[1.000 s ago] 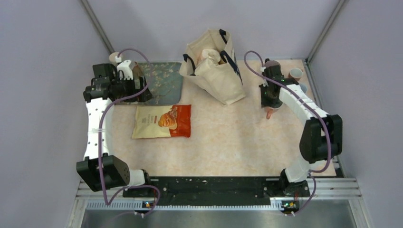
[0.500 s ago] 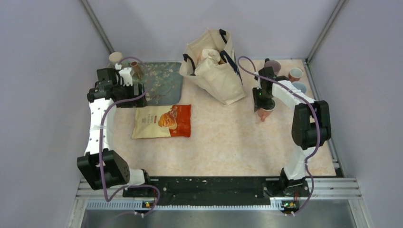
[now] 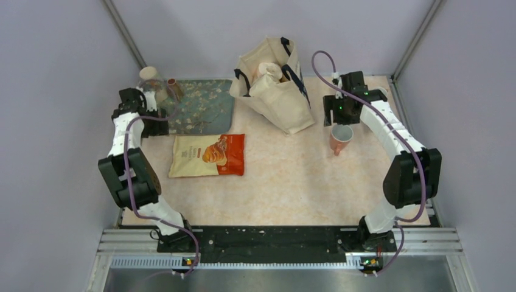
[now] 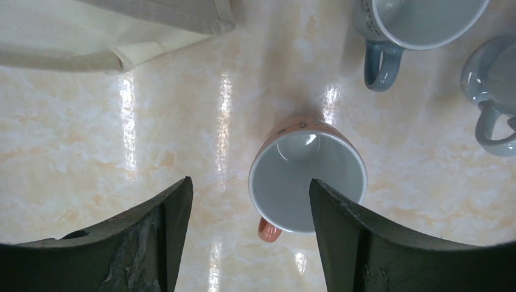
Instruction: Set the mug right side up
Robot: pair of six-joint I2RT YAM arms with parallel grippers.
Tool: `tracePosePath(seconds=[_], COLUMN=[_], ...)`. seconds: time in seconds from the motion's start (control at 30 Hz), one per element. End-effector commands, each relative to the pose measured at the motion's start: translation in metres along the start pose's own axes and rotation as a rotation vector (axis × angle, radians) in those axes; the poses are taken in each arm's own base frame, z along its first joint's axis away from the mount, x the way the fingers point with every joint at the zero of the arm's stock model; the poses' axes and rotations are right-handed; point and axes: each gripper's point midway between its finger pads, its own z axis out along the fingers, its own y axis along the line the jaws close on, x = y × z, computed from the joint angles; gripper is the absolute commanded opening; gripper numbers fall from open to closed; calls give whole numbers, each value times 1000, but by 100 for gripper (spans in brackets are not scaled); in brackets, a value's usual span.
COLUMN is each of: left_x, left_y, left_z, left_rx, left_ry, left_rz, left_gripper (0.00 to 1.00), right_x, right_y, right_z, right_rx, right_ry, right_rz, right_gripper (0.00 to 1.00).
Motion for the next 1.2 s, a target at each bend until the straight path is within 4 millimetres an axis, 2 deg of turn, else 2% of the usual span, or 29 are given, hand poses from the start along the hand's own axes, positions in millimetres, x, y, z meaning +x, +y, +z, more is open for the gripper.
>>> tracePosePath(seconds=[0.0, 0.03, 0.1, 0.2, 0.37, 0.5, 0.6, 0.7, 0.87, 0.93, 1.1, 1.17], left_x=[-55, -58, -63, -70, -82, -106, -112, -116, -108, -113, -152, -173], left_y=[1, 4, 25, 54, 65, 71, 68, 64, 38, 25, -7, -7], left_z=[-3, -3, 4, 14, 37, 55, 73, 83, 87, 83, 65, 64], left_rx=[68, 71, 15, -98, -156, -223, -227, -234, -169, -159, -161, -206], left_ry=[-117, -98, -17, 135, 244, 269, 298, 305, 316, 280, 94, 40], left_rz=[438, 569, 819, 1029, 1277, 1375, 1404, 1441, 1500, 1499, 1429, 1392], left_gripper=[86, 89, 92, 92, 92, 93, 93, 92, 91, 91, 93, 96], right_x=[-18, -17, -14, -13, -9, -6, -4, -1, 2, 3, 6, 7], right_y=[-1, -1, -1, 1, 4, 3, 2, 2, 1, 2, 3, 4], right_z=[-34, -36, -38, -40, -38, -41, -45, -46, -42, -40, -31, -29], right_rx=[-2, -4, -5, -16, -30, -14, -4, 0, 4, 5, 2, 2], right_ry=[-92, -91, -89, -89, -65, -48, -50, -46, -30, -22, 3, 12], right_rz=[-41, -45, -48, -47, -36, -36, -34, -32, -29, -28, -33, -37], right_gripper=[71, 71, 71, 71, 71, 71, 71, 71, 71, 71, 71, 71])
